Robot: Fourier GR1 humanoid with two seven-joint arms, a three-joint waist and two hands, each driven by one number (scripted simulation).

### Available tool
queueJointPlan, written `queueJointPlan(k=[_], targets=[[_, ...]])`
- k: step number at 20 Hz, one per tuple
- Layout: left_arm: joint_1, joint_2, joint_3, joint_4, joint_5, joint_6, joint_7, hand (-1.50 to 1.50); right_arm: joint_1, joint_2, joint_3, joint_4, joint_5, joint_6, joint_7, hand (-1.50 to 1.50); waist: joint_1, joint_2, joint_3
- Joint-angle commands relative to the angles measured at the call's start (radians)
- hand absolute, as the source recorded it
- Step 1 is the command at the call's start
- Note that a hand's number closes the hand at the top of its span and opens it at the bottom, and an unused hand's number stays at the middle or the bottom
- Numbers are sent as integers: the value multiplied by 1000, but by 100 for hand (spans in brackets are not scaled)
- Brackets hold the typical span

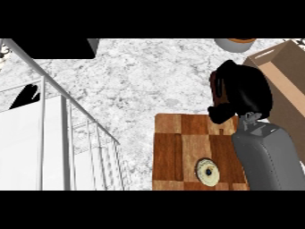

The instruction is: Pick the sweet potato from the cutting board and place it in the cardboard box

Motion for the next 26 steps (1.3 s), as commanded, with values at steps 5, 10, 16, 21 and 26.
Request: queueJointPlan(k=[5, 10, 16, 21, 26], targets=[[13, -8, 3, -10, -14, -6, -26, 0, -154, -28, -77, -202, 80, 70, 193, 150, 4, -2, 2], [-5, -14, -3, -26, -17, -2, 6, 0, -248, -100, -205, -117, 70, 35, 201, 150, 10, 2, 2], [7, -55, -7, 24, -47, -2, -52, 0, -238, -209, -307, -32, 6, 5, 123, 150, 10, 3, 2], [7, -19, 27, -11, -45, -21, -23, 0, -159, -257, -288, 12, 1, -53, 40, 150, 10, 3, 2], [13, -30, 25, -41, -20, -30, 25, 0, -162, -346, -389, 196, -55, -194, -112, 150, 14, 4, 3]])
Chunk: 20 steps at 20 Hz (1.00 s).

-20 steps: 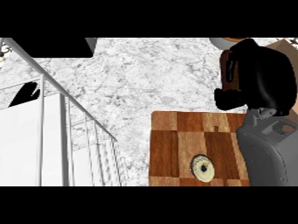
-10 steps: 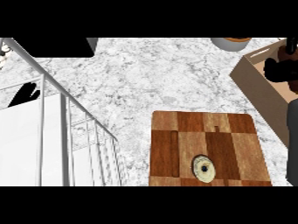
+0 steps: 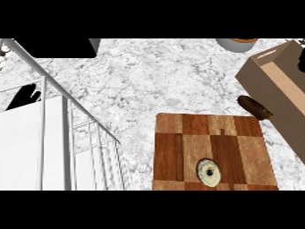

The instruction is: Pick the sweet potato from the cutting board and place it in the cardboard box

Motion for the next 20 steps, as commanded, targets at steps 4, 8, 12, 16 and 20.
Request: queueJointPlan(k=[4, 8, 12, 16, 20], targets=[[4, 5, 12, -70, 26, -13, 61, 0, -12, -82, -78, 274, -58, -172, -177, 150, 9, -1, 1], [28, -8, 3, -64, 17, -25, 54, 0, 28, -73, -92, 384, -89, -246, -243, 150, 8, -1, 1], [12, 6, 27, -17, 33, -52, 20, 0, 71, -53, -136, 470, -159, -183, -249, 150, 5, -1, 1], [44, -30, -2, -55, -10, -24, -8, 0, 44, -62, -169, 614, -148, -216, -196, -150, 11, 0, 1], [25, -35, 2, -40, -17, -21, 1, 0, 69, -45, -148, 674, -191, -308, -346, -150, 7, -1, 1]])
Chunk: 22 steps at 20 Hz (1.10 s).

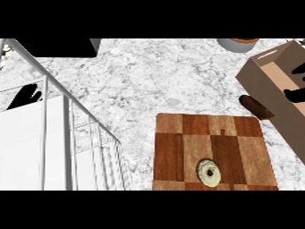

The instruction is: Pick the sweet potato from the cutting board and place it in the cardboard box

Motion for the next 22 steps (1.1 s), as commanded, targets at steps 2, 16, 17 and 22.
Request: queueJointPlan(k=[2, 16, 17, 22], targets=[[16, -34, -25, -71, -24, 33, 20, 0, 7, 11, -29, 91, -75, -96, -135, -150, 4, -2, 4], [60, -25, 13, 8, 3, -30, -49, 0, 56, 1, -377, -161, -535, -132, -171, -150, -15, -7, 3], [32, -1, 20, -21, 4, -18, 4, 0, 130, -9, -393, -200, -564, -95, -195, -150, -19, -8, 3], [8, -24, 9, -41, -9, 7, 19, 0, 201, -87, -479, -212, -712, 0, -218, -150, -15, -6, 3]])
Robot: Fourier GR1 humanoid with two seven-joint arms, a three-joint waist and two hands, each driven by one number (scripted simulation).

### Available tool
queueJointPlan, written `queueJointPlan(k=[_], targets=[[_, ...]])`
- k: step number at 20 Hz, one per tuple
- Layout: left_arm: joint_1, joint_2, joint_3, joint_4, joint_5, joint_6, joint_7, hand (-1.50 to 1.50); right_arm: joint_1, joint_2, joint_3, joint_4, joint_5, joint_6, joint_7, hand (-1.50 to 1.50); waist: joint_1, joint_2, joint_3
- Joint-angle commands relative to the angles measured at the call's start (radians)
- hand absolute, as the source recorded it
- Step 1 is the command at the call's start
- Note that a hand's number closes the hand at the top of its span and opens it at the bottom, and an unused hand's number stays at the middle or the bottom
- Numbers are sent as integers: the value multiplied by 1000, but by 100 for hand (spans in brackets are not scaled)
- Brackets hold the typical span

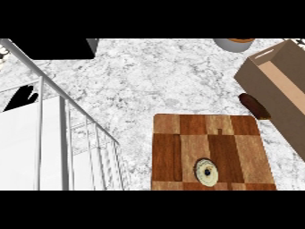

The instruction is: Pick the sweet potato from the cutting board and place it in the cardboard box

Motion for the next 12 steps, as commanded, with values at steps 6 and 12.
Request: queueJointPlan(k=[6, 12], targets=[[8, 1, 18, -20, 23, -28, 7, 0, 223, -131, -107, -6, -212, 207, -119, -150, 2, 0, 0], [22, -32, -8, -59, -19, 0, 14, 0, 230, -239, -105, 188, -248, 205, -234, -150, 10, 2, 0]])
